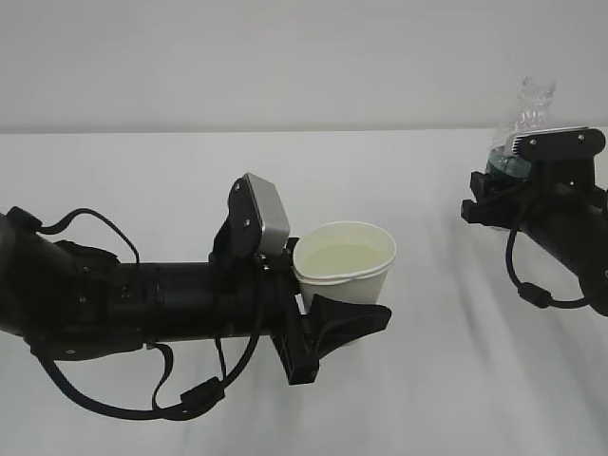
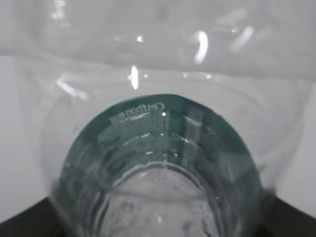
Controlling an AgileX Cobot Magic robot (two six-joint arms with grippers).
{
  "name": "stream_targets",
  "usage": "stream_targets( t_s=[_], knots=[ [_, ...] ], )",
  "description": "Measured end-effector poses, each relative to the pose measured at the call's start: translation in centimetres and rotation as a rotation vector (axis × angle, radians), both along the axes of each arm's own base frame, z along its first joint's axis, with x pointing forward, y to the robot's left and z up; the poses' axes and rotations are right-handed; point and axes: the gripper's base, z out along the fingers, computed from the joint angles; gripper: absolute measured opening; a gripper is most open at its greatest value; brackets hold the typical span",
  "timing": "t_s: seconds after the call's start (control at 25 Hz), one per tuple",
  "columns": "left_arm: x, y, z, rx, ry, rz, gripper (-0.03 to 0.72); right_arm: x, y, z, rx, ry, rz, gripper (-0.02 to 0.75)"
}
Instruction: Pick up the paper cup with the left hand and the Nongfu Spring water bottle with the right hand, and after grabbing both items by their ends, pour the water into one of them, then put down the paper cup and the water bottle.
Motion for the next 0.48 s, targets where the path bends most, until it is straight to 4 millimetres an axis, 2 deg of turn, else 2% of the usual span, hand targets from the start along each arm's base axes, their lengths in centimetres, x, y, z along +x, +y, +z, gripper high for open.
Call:
stream_targets(
  t_s=[0.48],
  knots=[
    [0.00,0.00,-0.01,0.001,0.000,0.000,0.435,0.07,0.09,-0.87,0.004,-0.010,0.008,0.450]
  ],
)
